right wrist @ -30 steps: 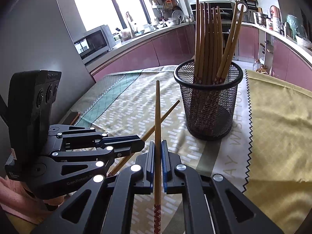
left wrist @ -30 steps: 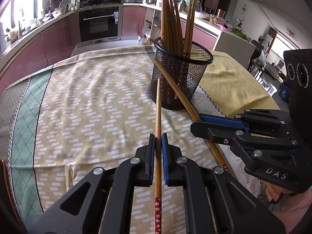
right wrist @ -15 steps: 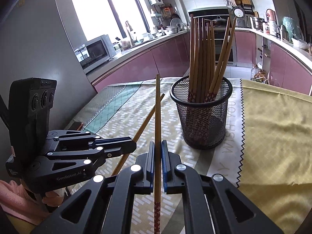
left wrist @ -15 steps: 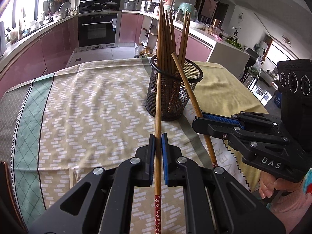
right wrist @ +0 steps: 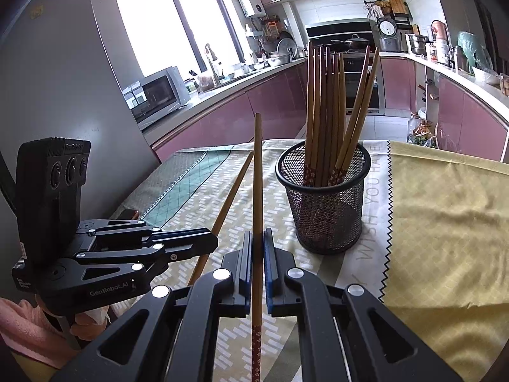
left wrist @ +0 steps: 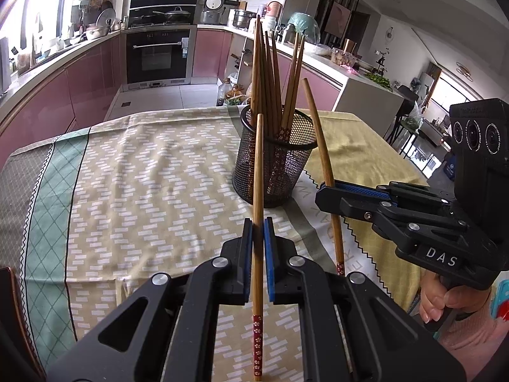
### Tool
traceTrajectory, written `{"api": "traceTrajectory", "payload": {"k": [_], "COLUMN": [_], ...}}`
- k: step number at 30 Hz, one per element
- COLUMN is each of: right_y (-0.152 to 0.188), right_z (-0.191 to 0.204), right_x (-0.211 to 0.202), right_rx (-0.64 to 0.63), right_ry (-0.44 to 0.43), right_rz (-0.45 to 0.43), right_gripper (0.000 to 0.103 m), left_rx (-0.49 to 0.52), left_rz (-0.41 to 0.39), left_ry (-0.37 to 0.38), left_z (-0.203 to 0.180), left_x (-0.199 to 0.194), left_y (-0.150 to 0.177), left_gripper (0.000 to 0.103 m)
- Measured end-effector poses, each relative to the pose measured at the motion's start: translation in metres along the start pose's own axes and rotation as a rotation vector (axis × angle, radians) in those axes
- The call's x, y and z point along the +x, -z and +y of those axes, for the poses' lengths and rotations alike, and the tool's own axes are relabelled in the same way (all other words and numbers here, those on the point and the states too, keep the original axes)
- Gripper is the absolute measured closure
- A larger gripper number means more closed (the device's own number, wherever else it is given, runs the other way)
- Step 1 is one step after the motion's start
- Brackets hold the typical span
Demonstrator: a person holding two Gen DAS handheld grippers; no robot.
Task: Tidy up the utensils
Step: 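Raise both held chopsticks off the cloth into an upright position, then carry both upright chopsticks over the black mesh cup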
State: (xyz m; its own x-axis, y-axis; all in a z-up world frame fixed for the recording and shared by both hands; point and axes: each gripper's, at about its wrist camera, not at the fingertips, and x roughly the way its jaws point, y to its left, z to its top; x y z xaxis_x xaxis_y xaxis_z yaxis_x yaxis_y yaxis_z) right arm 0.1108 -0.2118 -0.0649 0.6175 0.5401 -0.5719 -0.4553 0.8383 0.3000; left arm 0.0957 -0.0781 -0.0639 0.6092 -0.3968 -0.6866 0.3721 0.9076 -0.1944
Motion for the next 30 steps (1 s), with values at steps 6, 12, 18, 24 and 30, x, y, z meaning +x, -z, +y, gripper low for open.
{"api": "traceTrajectory", "payload": {"k": [6, 12, 18, 24, 30], "right_y": [-0.002, -0.006, -0.008, -0.010, -0.012], "right_z": [0.002, 0.004, 0.004, 0.007, 0.008], "right_x": [-0.005, -0.006, -0.009, -0.009, -0.011], "right_rx": [-0.004, -0.007, -0.010, -0.014, -0.016], "right_ry": [0.000, 0.002, 0.004, 0.004, 0.004], "right_rz": [-0.016, -0.027, -0.039, -0.047, -0.054], "right_gripper": [0.097, 0.097, 0.097, 0.097, 0.097], "left_rx": [0.001, 0.003, 0.005, 0.005, 0.006], "left_rz": [-0.012, -0.023, -0.034, -0.045, -0.049], "left_ry": [0.008, 0.016, 0.021, 0.026, 0.031], "left_z": [-0.002, -0.003, -0.004, -0.005, -0.007], "left_x": [-0.004, -0.007, -0.011, -0.015, -0.017], "left_y": [-0.002, -0.003, -0.006, -0.008, -0.010], "left_gripper": [0.095, 0.095, 0.095, 0.095, 0.095]}}
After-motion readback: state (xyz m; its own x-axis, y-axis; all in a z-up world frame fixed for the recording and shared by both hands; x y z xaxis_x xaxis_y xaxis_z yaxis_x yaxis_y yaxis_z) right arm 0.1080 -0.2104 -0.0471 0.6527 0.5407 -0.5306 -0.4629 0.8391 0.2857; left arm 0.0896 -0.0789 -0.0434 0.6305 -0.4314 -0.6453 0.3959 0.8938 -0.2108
